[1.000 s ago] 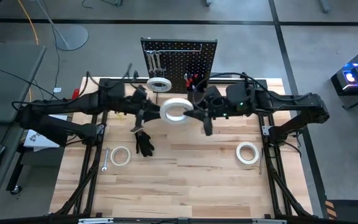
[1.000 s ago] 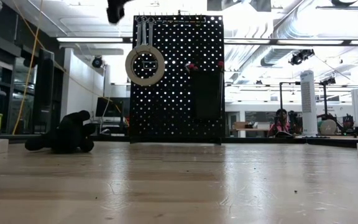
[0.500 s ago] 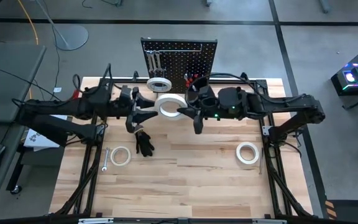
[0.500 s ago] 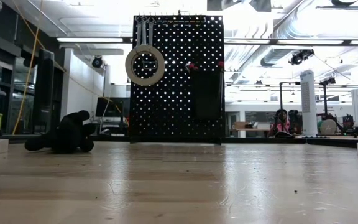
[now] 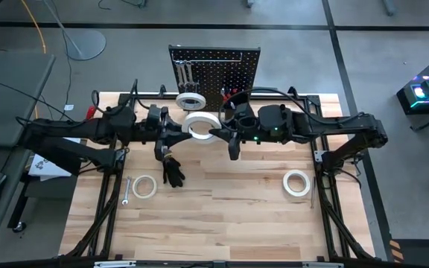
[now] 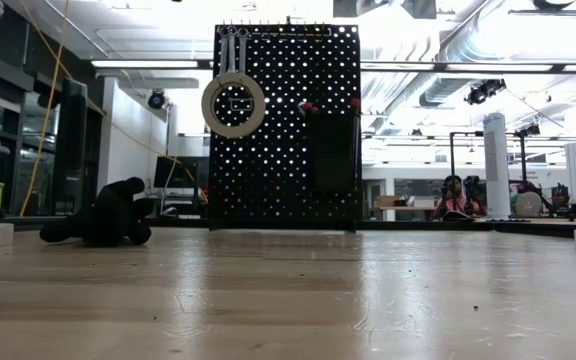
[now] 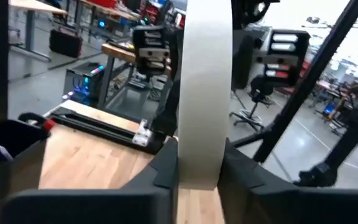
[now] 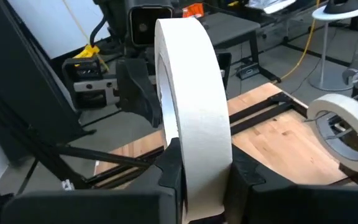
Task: Hang tools onto peg board
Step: Hang the top left tape on the peg board
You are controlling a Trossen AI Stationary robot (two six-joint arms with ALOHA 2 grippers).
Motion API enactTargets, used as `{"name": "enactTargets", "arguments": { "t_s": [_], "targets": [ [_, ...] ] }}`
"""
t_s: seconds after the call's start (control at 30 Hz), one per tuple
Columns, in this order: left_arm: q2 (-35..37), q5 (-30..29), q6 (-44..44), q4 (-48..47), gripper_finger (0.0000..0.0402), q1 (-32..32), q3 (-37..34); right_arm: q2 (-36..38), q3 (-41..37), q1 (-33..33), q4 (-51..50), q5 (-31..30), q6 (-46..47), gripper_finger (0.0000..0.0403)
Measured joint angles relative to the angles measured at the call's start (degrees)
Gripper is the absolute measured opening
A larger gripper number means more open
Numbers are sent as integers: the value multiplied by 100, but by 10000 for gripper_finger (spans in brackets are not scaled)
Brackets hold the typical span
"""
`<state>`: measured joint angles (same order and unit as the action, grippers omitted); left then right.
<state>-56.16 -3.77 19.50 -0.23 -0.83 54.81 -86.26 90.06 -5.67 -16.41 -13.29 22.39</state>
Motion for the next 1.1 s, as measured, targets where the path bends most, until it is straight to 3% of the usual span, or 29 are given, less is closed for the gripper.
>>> {"name": "enactTargets", "arguments": {
  "t_s": [0.23, 0.37, 0.43, 0.57, 0.73, 0.87, 1.1],
  "targets": [
    [206, -142, -88, -995, 58, 79, 9, 42, 69, -30, -382, -210, -259, 185],
    [431, -329, -228, -1899, 58, 287, -2, 52, 331, -46, -1009, -353, -334, 231],
    [573, -363, -360, -2395, 58, 432, -8, 52, 451, -37, -1260, -384, -335, 237],
    [788, -207, -678, -2534, 58, 907, -449, 55, 569, -37, -1602, -456, -157, 241],
    [721, 1092, -934, -1816, 58, 2044, -1129, 55, 592, -91, -1704, -456, 258, 241],
    [462, 1984, -1239, -1522, 58, 2907, -1148, 55, 590, -196, -1724, -480, 547, 242],
    [272, 2776, -2027, -1501, 58, 3841, -1040, 55, 586, -415, -1724, -934, 871, 242]
  ]
}}
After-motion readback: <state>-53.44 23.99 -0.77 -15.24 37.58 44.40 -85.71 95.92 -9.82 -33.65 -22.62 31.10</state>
